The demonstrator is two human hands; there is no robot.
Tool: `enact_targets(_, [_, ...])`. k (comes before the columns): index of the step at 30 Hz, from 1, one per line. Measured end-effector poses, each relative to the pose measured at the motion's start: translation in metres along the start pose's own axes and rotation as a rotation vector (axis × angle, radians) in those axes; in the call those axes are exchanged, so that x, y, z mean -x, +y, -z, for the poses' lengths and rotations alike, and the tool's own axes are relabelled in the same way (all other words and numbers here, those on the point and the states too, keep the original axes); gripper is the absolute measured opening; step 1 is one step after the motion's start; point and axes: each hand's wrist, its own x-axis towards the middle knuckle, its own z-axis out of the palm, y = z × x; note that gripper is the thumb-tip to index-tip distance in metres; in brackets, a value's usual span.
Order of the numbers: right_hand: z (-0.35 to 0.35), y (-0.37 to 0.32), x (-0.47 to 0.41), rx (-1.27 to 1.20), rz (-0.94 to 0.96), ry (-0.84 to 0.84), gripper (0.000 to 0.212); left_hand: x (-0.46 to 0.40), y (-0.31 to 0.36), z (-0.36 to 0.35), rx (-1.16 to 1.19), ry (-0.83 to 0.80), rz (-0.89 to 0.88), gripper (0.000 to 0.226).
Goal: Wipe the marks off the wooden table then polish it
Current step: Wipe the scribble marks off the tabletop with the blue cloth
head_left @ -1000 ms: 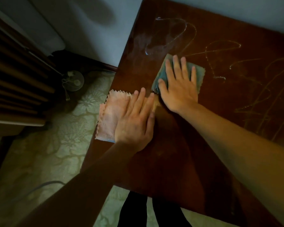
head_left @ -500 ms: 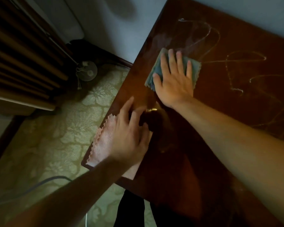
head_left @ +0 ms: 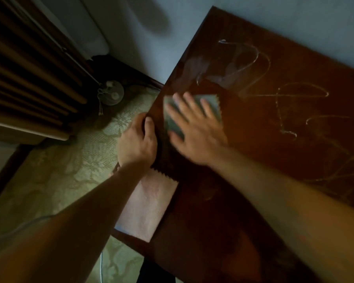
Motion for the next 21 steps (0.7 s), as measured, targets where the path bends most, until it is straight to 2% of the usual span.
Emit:
enact_targets(3, [0.018,0.05,-0.042,-0.024,-0.115,-0.054,0.072,0.003,-0.001,-0.005,-0.044,0.019,-0.062,0.046])
enact_targets(6, [0.013,0.031,-0.049,-0.008,-0.223,0.021,0.072,0.003,-0.001,-0.006,-0.058,0.02,-0.041,0.05])
enact_targets(10, [-0.011,-0.046,-0.013,0.001,-0.067,0.046,0.078,0.002,0.001,-0.004,-0.027,0.0,-0.018,0.044])
enact_targets(12, [-0.015,-0.056,-0.005,-0.038,-0.017,0.04,0.08,0.002,0.001,-0.003,0.0,-0.002,-0.002,0.037])
enact_targets(16, [0.0,-0.013,-0.034,0.012,0.051,0.059,0.075,0.001,0.0,-0.004,-0.043,0.011,0.018,0.04])
enact_targets(21, [0.026,0.052,-0.087,0.03,-0.157,0.065,0.072,0.002,0.001,-0.005,-0.124,-0.02,0.002,0.043])
